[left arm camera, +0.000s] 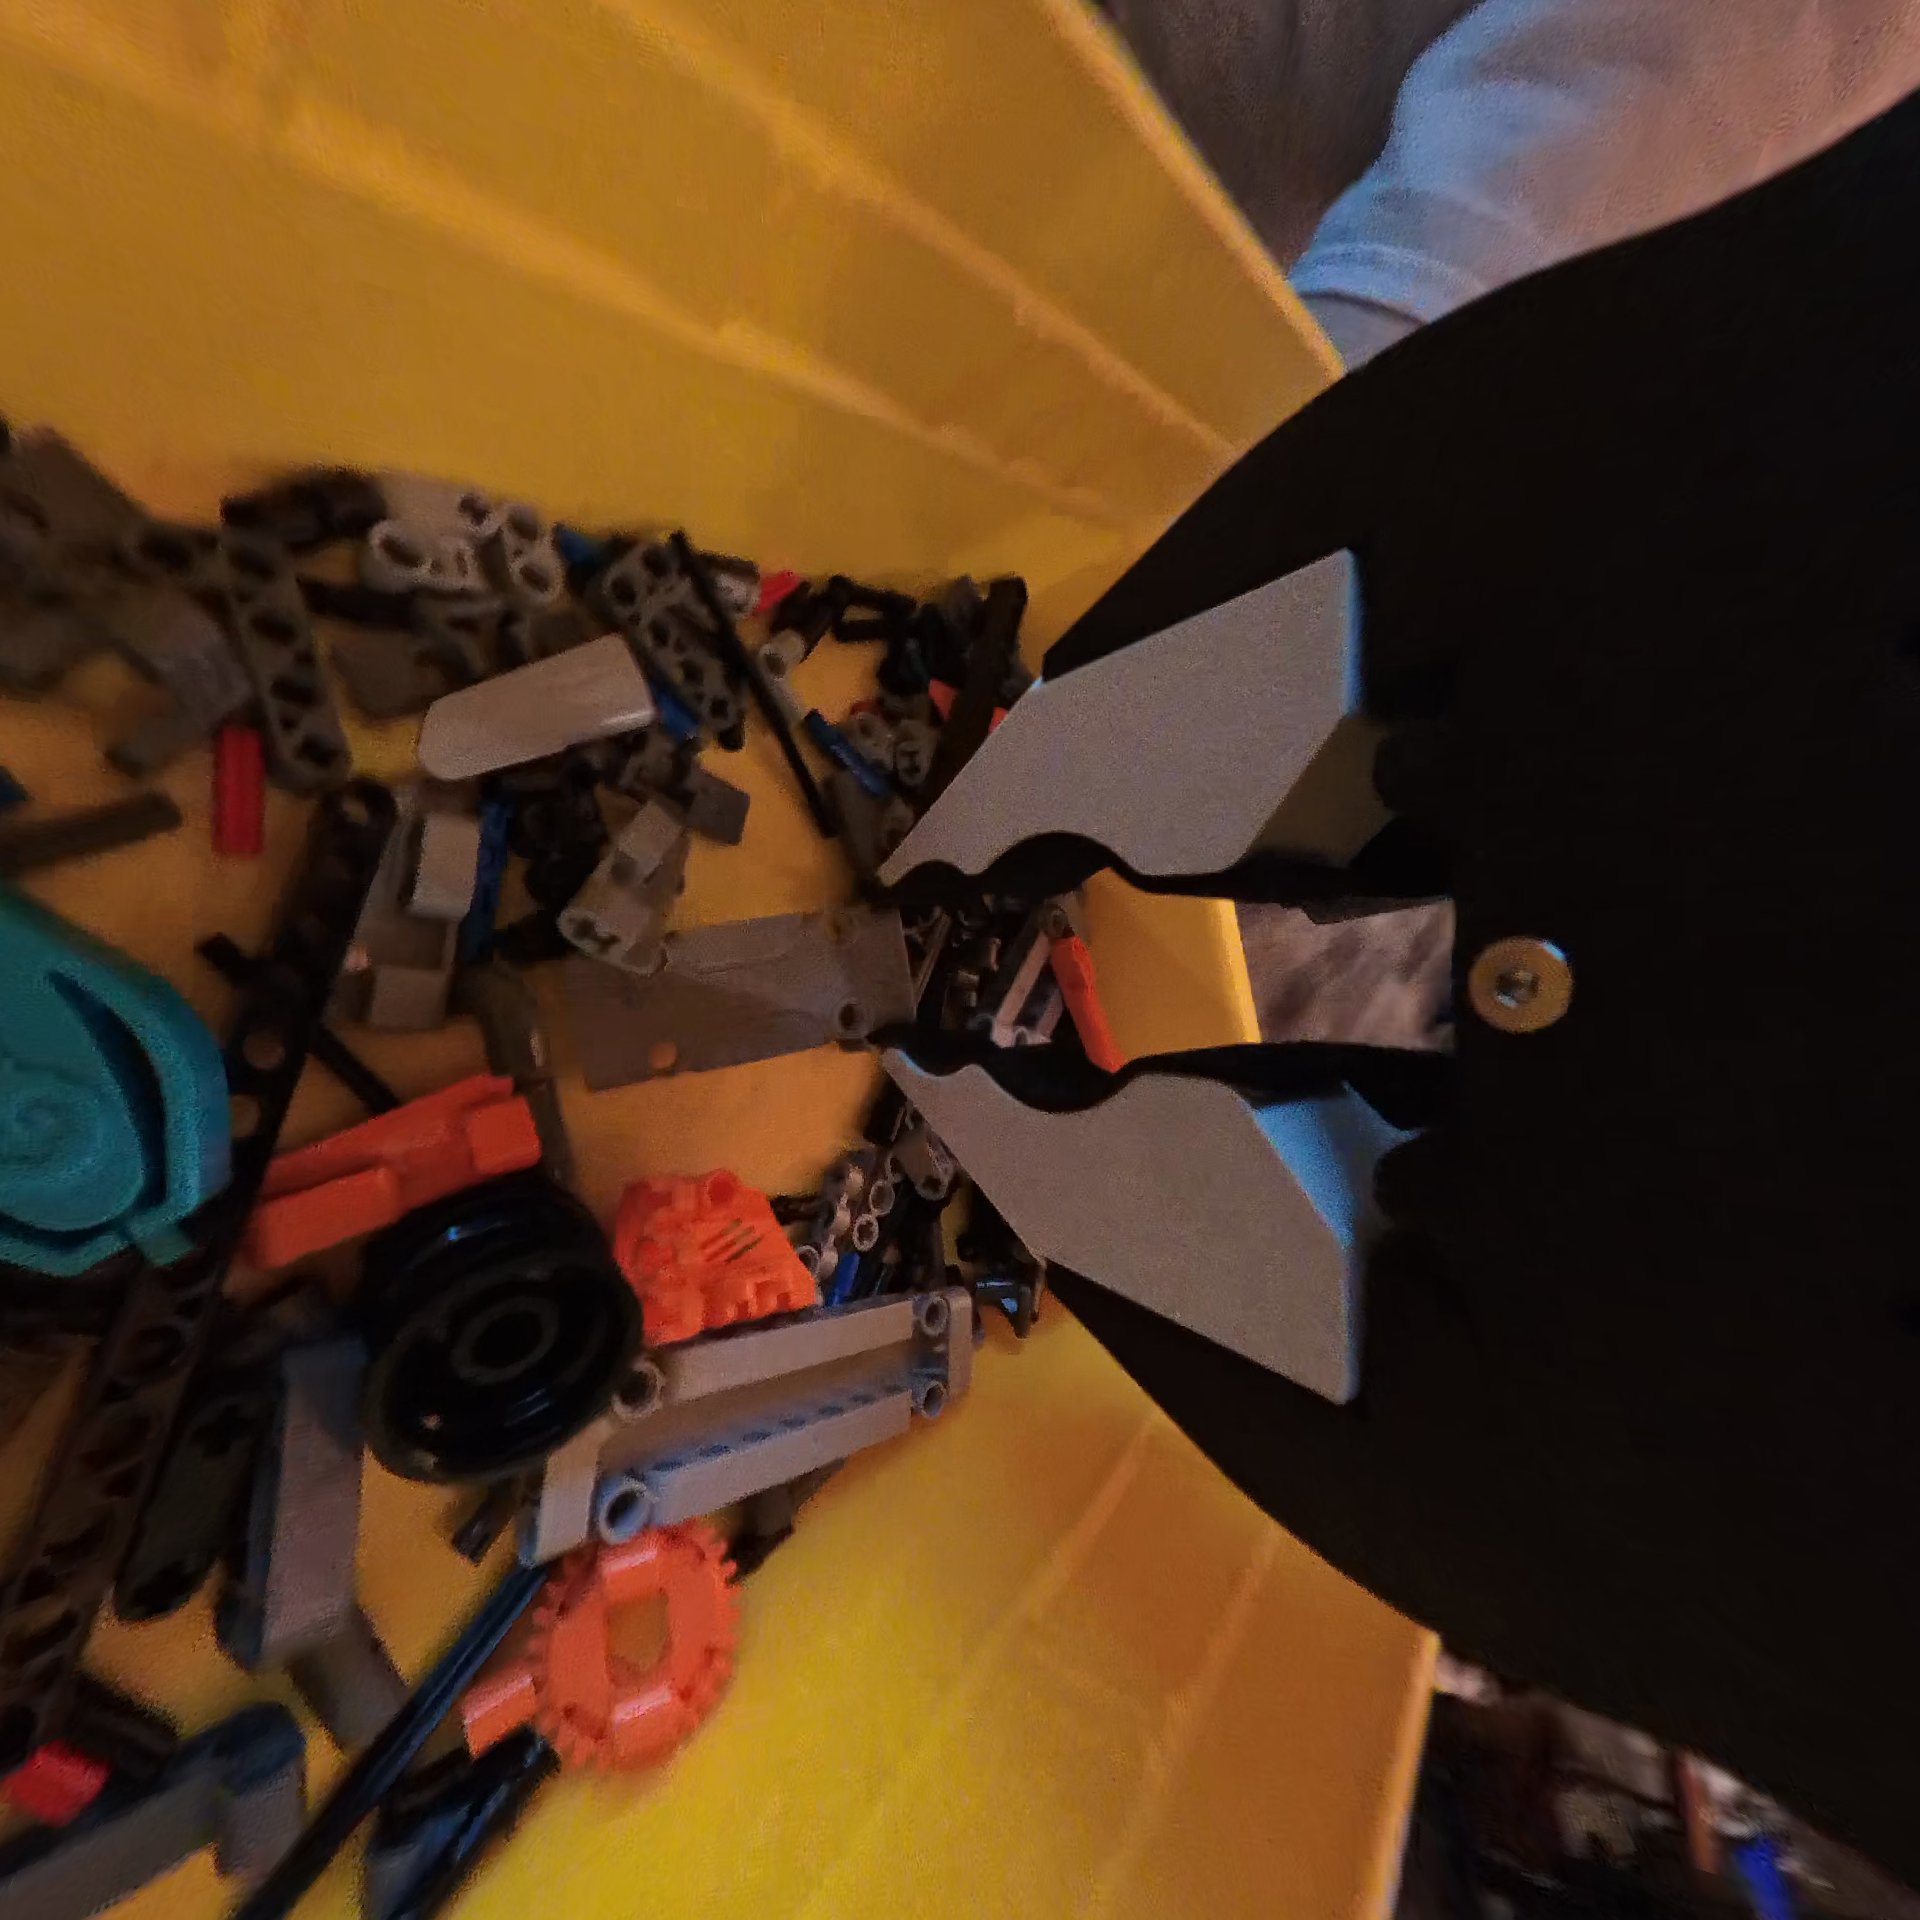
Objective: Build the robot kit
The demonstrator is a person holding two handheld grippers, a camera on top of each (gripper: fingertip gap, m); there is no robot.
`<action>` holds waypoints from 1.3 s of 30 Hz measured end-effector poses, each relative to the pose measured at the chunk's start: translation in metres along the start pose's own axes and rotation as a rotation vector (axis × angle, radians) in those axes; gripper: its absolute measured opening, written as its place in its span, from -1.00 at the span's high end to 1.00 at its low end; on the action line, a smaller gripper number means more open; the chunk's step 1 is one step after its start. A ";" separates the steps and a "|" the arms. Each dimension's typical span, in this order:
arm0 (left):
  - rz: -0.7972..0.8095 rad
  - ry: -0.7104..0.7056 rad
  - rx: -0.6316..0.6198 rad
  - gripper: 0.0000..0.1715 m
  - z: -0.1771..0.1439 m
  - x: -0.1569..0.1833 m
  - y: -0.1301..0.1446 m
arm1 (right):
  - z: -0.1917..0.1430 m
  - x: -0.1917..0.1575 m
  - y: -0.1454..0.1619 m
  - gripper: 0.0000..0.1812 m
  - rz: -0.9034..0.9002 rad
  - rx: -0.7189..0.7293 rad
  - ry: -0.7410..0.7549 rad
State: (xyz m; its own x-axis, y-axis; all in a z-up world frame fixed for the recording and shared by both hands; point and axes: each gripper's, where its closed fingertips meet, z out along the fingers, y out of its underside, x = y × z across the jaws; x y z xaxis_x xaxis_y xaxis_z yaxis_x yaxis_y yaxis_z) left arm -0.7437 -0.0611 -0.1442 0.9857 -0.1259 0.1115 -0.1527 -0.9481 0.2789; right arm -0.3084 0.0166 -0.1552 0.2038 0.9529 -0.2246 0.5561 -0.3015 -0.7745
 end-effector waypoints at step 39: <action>0.868 0.245 0.680 0.75 -0.164 0.389 0.009 | -0.208 0.107 -0.047 0.70 -0.190 0.135 1.369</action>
State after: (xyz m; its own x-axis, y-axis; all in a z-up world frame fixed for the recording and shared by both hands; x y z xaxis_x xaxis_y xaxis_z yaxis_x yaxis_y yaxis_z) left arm -0.3732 -0.0702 0.0584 0.5126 -0.8300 0.2199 -0.6353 -0.5389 -0.5532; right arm -0.1448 0.1259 -0.0196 0.7974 0.1647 0.5805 0.5984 -0.0920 -0.7959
